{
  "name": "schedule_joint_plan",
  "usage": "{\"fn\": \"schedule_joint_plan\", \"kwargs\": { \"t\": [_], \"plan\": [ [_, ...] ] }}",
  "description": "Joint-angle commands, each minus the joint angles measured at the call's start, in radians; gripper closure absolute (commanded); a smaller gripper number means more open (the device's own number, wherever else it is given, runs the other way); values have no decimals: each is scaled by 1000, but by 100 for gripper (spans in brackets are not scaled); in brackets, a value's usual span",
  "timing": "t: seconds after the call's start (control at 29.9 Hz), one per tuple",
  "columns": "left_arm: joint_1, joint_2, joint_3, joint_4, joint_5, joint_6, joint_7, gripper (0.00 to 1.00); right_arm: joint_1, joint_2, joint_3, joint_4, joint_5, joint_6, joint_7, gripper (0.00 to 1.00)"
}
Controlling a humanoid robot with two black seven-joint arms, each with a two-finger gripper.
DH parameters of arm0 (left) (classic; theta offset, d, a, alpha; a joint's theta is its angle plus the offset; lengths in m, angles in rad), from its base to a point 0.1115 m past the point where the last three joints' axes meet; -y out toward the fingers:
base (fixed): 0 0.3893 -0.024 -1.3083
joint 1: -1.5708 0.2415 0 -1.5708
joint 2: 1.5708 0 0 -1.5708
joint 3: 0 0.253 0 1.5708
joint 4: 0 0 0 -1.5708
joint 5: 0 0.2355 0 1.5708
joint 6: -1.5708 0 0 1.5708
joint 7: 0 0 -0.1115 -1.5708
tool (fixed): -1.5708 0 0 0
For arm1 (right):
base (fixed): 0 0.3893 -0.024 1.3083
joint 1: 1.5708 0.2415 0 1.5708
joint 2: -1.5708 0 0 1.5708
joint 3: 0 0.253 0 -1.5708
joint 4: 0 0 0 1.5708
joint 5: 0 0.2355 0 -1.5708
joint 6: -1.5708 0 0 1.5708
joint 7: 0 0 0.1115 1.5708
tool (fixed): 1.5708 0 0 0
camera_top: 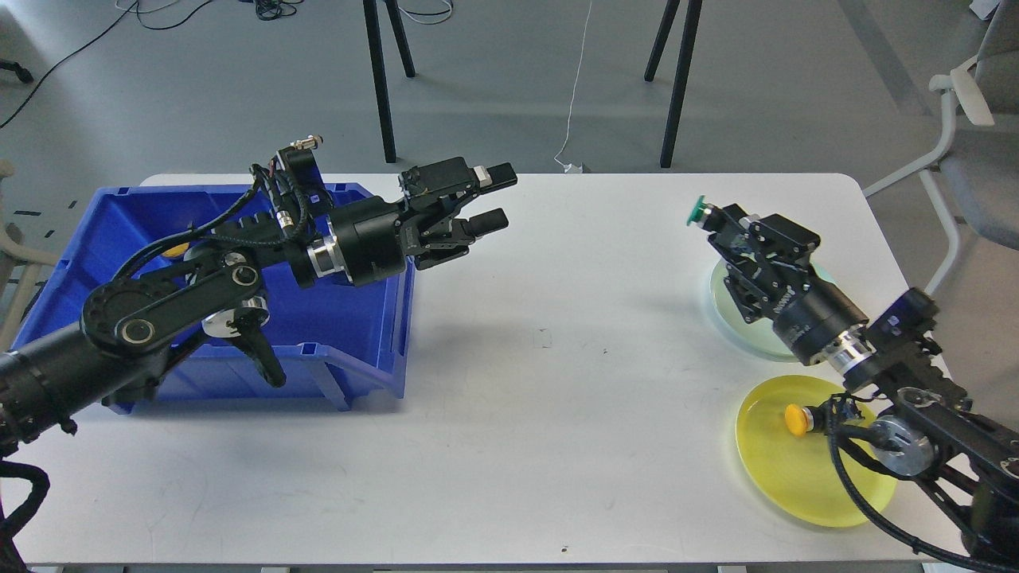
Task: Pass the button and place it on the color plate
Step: 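Place the green button on the pale green plate with the right gripper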
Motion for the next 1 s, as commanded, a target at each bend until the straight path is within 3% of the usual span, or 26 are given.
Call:
{"fn": "schedule_joint_plan", "kwargs": {
  "t": [0.0,0.13,0.23,0.43,0.8,0.97],
  "plan": [
    [0,0,0,2,0,0,0,16,14,-66,-96,-121,-15,-72,0,100],
    [0,0,0,11,0,0,0,16,32,-84,-182,-181,-19,-150,0,94],
    [0,-2,0,11,-3,0,0,16,40,-73,-193,-180,-18,-159,0,71],
    [2,-3,0,11,-9,0,0,16,51,-70,-192,-178,-16,-162,0,46],
    [2,-3,0,11,-11,0,0,16,54,-70,-186,-169,-7,-155,0,24],
    [5,-3,-1,12,-14,0,0,16,46,-89,-94,-92,1,-153,0,1]
  ]
}}
